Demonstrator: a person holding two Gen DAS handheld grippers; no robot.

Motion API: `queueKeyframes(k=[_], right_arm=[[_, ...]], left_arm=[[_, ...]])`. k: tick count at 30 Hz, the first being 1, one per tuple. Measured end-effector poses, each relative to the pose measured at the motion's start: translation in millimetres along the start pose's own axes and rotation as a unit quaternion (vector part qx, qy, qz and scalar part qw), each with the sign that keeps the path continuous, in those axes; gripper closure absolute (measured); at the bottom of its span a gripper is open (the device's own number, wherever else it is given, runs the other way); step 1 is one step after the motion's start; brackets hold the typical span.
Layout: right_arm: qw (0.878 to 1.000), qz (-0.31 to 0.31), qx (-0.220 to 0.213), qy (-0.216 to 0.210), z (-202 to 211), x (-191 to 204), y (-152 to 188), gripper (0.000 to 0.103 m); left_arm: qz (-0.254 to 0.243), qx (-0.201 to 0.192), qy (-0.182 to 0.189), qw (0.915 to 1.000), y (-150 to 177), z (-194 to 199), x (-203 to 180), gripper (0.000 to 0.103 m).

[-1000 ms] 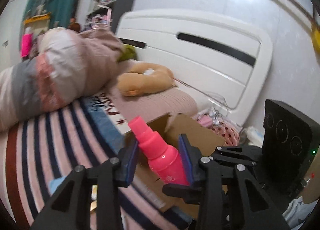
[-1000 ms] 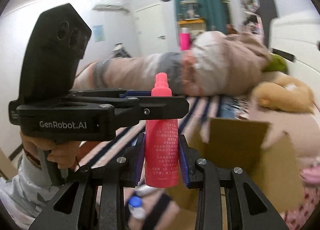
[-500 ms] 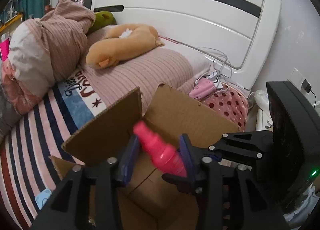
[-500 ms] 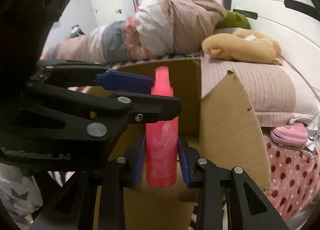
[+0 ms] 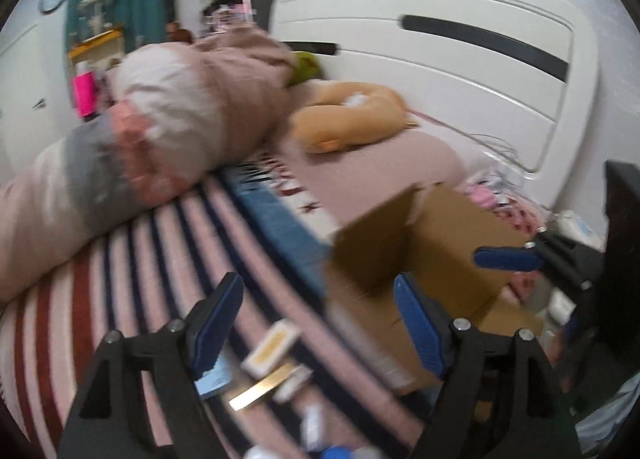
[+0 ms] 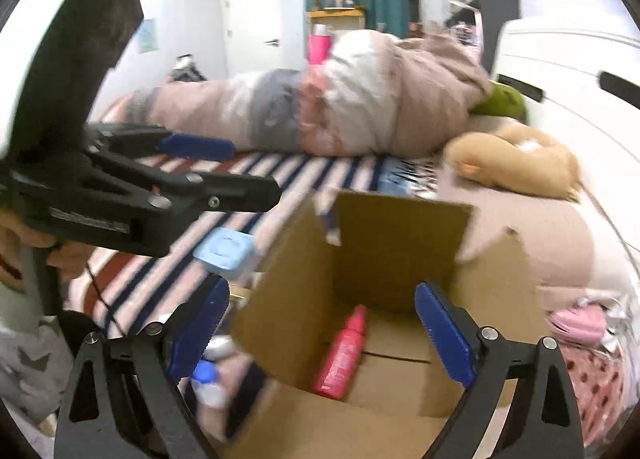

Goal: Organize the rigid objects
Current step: 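Grasp the light-blue square case with the right gripper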

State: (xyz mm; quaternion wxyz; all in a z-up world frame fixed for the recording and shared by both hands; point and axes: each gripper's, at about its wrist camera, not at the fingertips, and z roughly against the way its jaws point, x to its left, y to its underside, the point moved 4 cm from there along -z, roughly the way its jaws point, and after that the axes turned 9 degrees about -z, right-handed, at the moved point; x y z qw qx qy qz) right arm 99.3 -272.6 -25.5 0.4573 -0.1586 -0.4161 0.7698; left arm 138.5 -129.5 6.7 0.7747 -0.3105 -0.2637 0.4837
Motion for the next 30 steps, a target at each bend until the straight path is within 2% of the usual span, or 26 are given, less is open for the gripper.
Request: queueKeyframes(k=[6,11,14,19,23,28,30], right_arm=[[0.998,0.023,0.017,-0.055,-24.4,66.2,-8.3,0.009],[0.994,0.022,0.070,-0.077,-80.3,116.5,-2.5,0.009],[0.991,0.009,0.111,-0.079,-120.0,138.3,10.1,0.009],[0.983,-0.028,0.174,-0.052,-201.2,148.8,31.9,0.009],[0.980,-0.046,0.195,-0.012,-255.5,141.9,35.2,0.009],[0.983,-0.028,0.176,0.034,-280.7,141.0,21.1,0.009],[0.981,-0.017,0.183,0.070,-289.6,138.3,18.8,0.010]], left_arm=[[0.046,0.004,-0.051,0.9976,54.8,27.7,75.8,0.027],[0.100,0.006,-0.083,0.9915,106.1,30.0,135.8,0.027],[0.139,0.014,-0.086,0.9865,139.3,17.8,165.7,0.027],[0.182,0.030,-0.109,0.9767,178.1,-1.7,196.9,0.027],[0.209,0.044,-0.075,0.9740,197.6,-14.2,207.2,0.027],[0.231,0.044,-0.050,0.9706,201.5,-20.1,213.5,0.027],[0.238,0.046,-0.054,0.9688,202.6,-21.0,214.7,0.027]])
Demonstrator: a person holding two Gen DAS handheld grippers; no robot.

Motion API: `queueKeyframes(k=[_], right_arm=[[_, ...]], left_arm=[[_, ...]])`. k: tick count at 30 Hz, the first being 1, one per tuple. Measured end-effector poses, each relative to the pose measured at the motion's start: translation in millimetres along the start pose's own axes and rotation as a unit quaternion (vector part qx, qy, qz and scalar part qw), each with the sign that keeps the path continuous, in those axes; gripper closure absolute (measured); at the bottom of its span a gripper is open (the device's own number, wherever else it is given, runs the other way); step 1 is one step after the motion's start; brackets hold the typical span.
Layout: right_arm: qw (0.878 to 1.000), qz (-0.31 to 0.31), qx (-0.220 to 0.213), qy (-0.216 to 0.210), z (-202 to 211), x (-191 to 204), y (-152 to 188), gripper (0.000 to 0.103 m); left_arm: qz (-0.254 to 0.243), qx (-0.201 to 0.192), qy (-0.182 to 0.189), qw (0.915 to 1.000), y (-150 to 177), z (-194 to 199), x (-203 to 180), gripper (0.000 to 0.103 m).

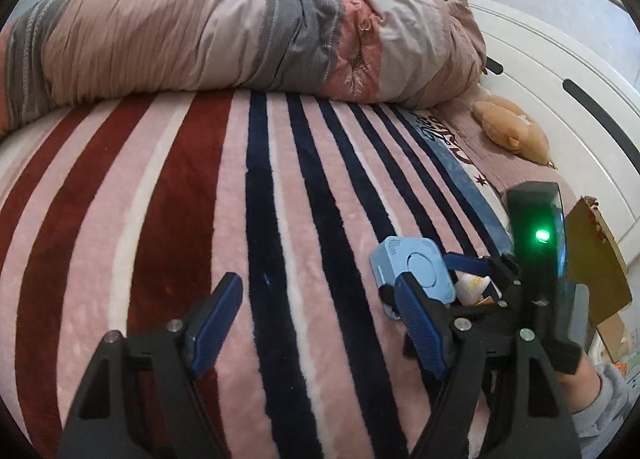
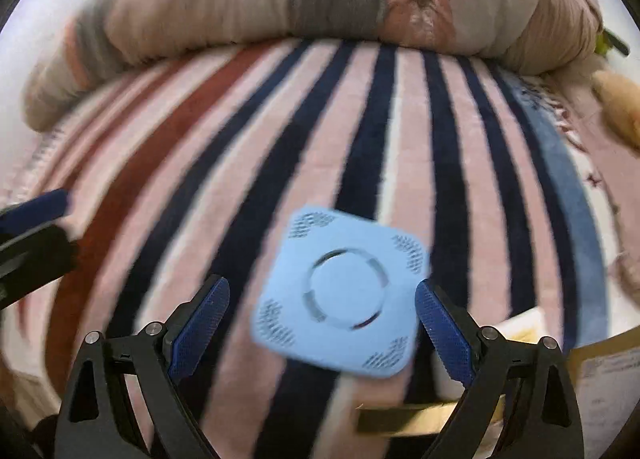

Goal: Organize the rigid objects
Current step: 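Grasp the light-blue square case with the right gripper, then lift the light-blue case into the box and open the right gripper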

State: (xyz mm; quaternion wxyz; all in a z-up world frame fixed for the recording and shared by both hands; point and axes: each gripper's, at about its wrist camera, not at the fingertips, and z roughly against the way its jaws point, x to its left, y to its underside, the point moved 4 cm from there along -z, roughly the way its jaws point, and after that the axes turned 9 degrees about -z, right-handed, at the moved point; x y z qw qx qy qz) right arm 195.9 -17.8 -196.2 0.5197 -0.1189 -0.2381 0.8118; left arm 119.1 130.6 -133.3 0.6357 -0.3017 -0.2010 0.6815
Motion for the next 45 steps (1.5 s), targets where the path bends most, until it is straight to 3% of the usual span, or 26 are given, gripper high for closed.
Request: queueKeyframes(k=[1,6,7,10,16,23,26,27,28,34,40,45], right_arm=[[1.000,-0.008,0.009,0.015,-5.3,-4.0,-1.7,0.010],[0.996,-0.062,0.059,-0.026,-24.5,-21.0,4.3,0.014],[0.997,-0.059,0.049,-0.030,-23.7,-23.1,3.6,0.021],[0.997,-0.052,0.030,-0.043,-15.7,-25.0,2.2,0.022],[0.996,-0.006,-0.018,-0.084,18.8,-14.6,12.0,0.022],[0.982,0.035,-0.086,-0.165,89.6,0.0,22.9,0.023],[0.975,0.045,-0.117,-0.186,119.9,5.2,25.5,0.023],[0.972,0.049,-0.130,-0.191,132.1,4.2,25.2,0.023],[0.970,0.053,-0.138,-0.192,140.0,4.1,25.3,0.023],[0.965,0.040,-0.172,-0.193,186.4,-24.0,22.2,0.023],[0.963,0.008,-0.203,-0.174,230.4,-88.7,32.6,0.023],[0.966,-0.021,-0.217,-0.141,250.1,-157.6,45.6,0.024]], left_arm=[[0.001,0.000,-0.002,1.0000,1.7,1.1,2.2,0.027],[0.005,0.005,0.007,1.0000,1.6,-3.4,3.0,0.027],[0.005,0.006,0.011,0.9999,2.1,-3.8,3.3,0.027],[0.004,0.010,0.033,0.9994,3.4,-6.0,-0.8,0.027],[0.016,0.011,0.111,0.9937,0.9,-8.3,-14.9,0.027],[0.028,-0.008,0.228,0.9732,-11.0,6.1,-44.7,0.028],[0.014,-0.028,0.265,0.9638,-23.7,23.4,-67.0,0.032],[0.011,-0.035,0.273,0.9614,-27.5,29.3,-72.0,0.036],[0.002,-0.045,0.281,0.9587,-33.4,37.4,-82.4,0.046],[-0.060,-0.086,0.267,0.9579,-61.0,74.7,-136.7,0.063],[-0.149,-0.109,0.281,0.9419,-78.2,97.9,-224.2,0.070],[-0.212,-0.086,0.283,0.9312,-86.4,86.0,-303.1,0.071]])
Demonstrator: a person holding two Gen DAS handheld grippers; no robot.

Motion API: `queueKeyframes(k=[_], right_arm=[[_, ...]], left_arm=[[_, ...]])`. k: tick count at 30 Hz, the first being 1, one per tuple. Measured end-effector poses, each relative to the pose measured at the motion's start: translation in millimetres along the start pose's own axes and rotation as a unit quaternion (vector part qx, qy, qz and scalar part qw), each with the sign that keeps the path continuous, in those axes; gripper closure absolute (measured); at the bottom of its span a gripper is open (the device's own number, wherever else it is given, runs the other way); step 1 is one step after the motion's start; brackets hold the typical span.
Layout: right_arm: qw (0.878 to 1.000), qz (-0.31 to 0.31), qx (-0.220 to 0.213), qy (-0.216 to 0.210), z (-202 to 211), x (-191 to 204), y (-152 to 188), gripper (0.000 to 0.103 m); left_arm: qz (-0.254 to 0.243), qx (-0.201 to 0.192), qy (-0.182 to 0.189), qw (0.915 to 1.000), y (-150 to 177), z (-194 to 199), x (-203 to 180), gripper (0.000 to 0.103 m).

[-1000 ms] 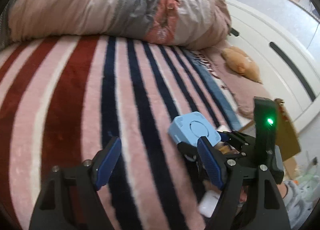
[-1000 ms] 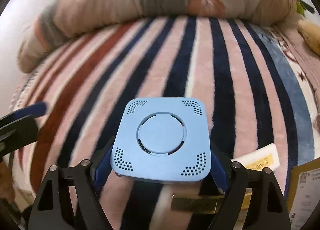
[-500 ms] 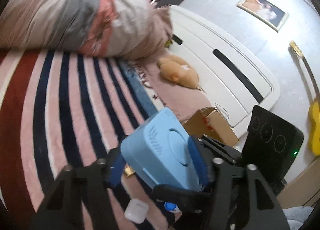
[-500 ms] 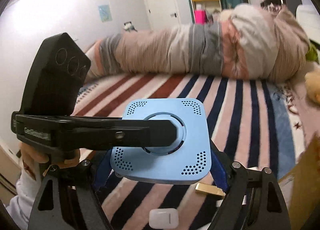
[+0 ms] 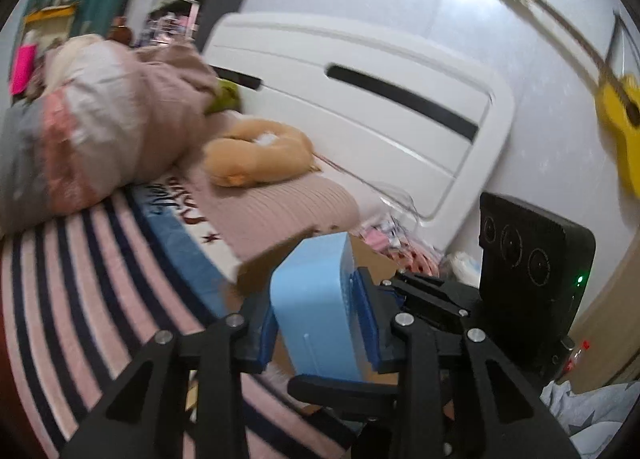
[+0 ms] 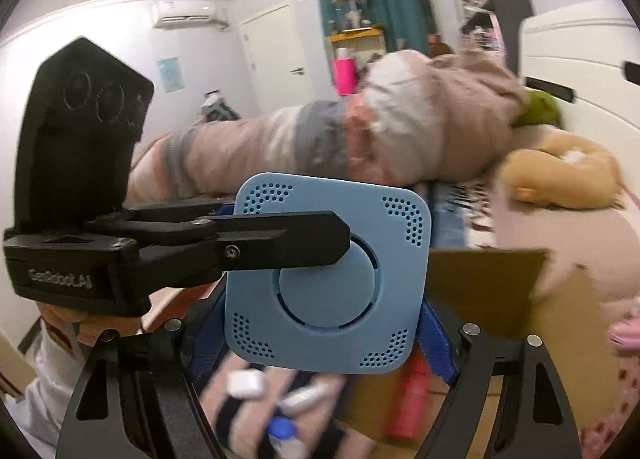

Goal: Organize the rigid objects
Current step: 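Lift the light-blue case into the box and open the right gripper, then grasp the white earbuds case with left gripper while right grasps the contact lens case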

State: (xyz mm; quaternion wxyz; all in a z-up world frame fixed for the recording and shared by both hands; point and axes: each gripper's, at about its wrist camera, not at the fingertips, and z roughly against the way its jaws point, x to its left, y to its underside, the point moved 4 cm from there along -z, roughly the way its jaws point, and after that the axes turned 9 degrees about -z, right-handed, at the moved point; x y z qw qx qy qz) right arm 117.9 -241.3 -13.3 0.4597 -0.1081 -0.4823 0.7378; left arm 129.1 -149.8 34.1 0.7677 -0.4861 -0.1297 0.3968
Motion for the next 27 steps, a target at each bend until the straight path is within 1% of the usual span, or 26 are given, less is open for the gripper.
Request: queueKeyframes(k=[3,6,9,14,15,16,17,20,23,27], right_arm=[[1.000,-0.015,0.005,0.020,11.0,-32.9,5.8,0.024],[0.999,-0.033,0.023,0.029,13.6,-66.4,13.5,0.024],[0.998,-0.037,0.043,0.040,9.2,-85.3,19.2,0.024],[0.994,-0.023,0.083,0.074,-8.4,-103.8,30.2,0.024],[0.993,-0.017,0.087,0.084,-8.1,-102.7,33.1,0.024],[0.991,-0.008,0.091,0.100,-11.1,-103.0,34.9,0.024],[0.989,-0.001,0.096,0.110,-10.7,-102.8,38.7,0.023],[0.987,0.005,0.100,0.124,-10.0,-102.5,42.5,0.022],[0.987,0.003,0.097,0.130,-4.9,-102.6,43.4,0.022],[0.989,0.002,0.088,0.121,2.4,-96.0,41.7,0.021]], left_arm=[[-0.023,0.034,0.005,0.9991,-6.7,-36.0,-25.2,0.072],[-0.028,0.070,0.009,0.9971,-6.7,-70.0,-39.5,0.072],[-0.024,0.099,0.009,0.9947,-2.0,-95.3,-42.4,0.071],[-0.014,0.138,-0.009,0.9903,9.4,-121.3,-38.6,0.067],[-0.013,0.143,-0.012,0.9896,11.0,-124.2,-37.0,0.066],[-0.012,0.146,-0.017,0.9890,12.7,-125.9,-37.2,0.063],[-0.012,0.149,-0.023,0.9885,13.2,-126.9,-36.5,0.056],[-0.006,0.151,-0.034,0.9879,13.1,-125.0,-30.5,0.045],[-0.007,0.144,-0.046,0.9884,10.8,-117.6,-25.5,0.041],[-0.007,0.131,-0.070,0.9889,7.9,-96.2,-17.9,0.040]])
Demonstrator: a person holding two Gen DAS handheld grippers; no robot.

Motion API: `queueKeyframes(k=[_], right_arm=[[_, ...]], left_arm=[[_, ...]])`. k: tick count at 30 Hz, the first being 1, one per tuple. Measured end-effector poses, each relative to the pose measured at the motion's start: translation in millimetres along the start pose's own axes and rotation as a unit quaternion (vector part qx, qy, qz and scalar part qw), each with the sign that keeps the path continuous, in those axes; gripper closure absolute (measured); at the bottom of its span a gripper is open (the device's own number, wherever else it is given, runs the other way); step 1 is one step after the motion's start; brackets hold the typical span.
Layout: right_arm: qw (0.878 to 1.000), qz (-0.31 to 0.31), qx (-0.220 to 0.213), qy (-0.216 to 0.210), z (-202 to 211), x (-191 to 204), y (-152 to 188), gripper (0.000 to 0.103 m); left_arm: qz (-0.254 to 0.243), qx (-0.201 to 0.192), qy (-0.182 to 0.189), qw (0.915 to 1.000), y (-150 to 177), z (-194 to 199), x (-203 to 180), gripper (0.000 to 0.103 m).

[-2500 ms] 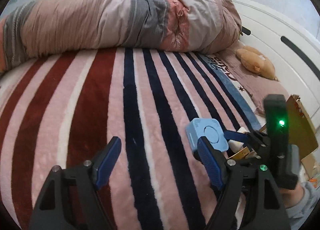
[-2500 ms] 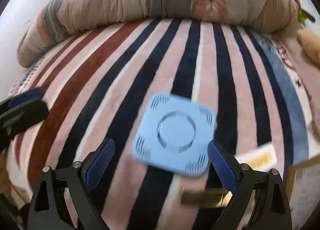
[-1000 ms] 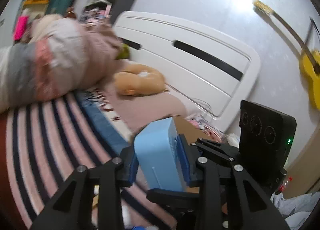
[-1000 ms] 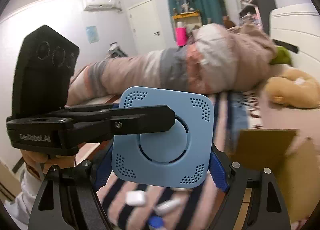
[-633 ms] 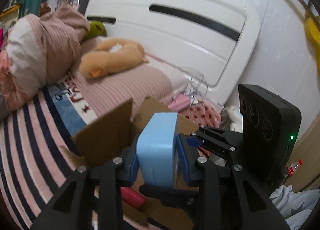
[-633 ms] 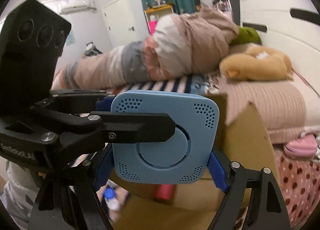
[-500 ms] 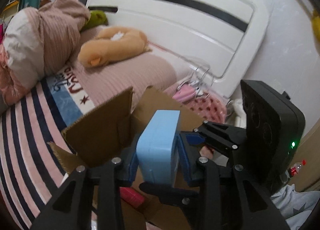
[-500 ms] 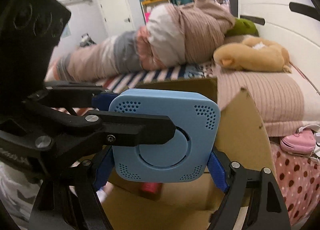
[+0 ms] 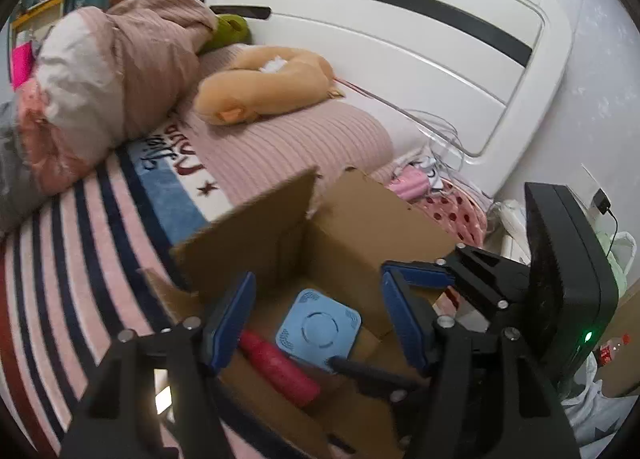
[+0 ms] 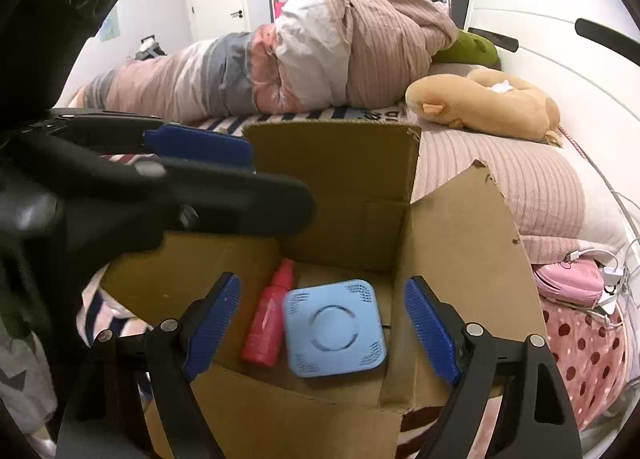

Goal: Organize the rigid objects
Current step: 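Grasp the white earbuds case with left gripper while right grasps the contact lens case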

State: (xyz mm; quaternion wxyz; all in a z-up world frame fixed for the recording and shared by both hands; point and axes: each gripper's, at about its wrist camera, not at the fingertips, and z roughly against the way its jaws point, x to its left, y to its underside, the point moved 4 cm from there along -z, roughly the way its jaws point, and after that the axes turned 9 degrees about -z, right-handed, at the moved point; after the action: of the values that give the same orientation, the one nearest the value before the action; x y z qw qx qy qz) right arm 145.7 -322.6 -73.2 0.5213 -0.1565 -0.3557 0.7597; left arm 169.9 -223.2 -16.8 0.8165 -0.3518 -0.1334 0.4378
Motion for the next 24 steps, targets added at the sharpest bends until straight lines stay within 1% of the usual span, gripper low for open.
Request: queueKeyframes(k=[3,7,11,13,17,19,20,22,24], right_arm=[[1.000,-0.006,-0.014,-0.020,10.0,5.7,-1.0,0.021],[0.997,-0.012,-0.043,-0.064,28.7,23.5,-5.4,0.021],[0.993,0.003,-0.062,-0.095,41.1,53.5,-11.6,0.021],[0.991,0.024,-0.069,-0.115,46.8,77.1,-11.1,0.021],[0.985,0.059,-0.060,-0.152,48.8,123.8,-2.8,0.022],[0.981,0.062,-0.054,-0.178,46.8,144.9,4.4,0.030],[0.979,0.058,-0.046,-0.187,43.6,152.7,9.2,0.030],[0.978,0.051,-0.027,-0.199,33.8,166.4,20.8,0.030],[0.980,0.049,-0.011,-0.190,20.7,175.1,35.7,0.030]], left_arm=[[0.000,-0.008,-0.024,0.9997,4.7,18.5,10.0,0.040],[0.013,-0.019,-0.058,0.9980,21.2,51.0,33.7,0.040],[0.025,-0.024,-0.099,0.9945,47.3,82.7,59.3,0.039],[0.034,-0.023,-0.120,0.9920,64.3,95.6,73.1,0.039],[0.047,-0.015,-0.162,0.9857,105.9,111.1,98.2,0.039],[0.058,-0.009,-0.179,0.9821,131.7,112.9,111.3,0.039],[0.065,-0.006,-0.184,0.9808,145.9,112.2,117.4,0.039],[0.079,0.000,-0.183,0.9800,170.5,108.4,126.9,0.039],[0.092,0.005,-0.174,0.9804,189.9,102.0,132.9,0.039]])
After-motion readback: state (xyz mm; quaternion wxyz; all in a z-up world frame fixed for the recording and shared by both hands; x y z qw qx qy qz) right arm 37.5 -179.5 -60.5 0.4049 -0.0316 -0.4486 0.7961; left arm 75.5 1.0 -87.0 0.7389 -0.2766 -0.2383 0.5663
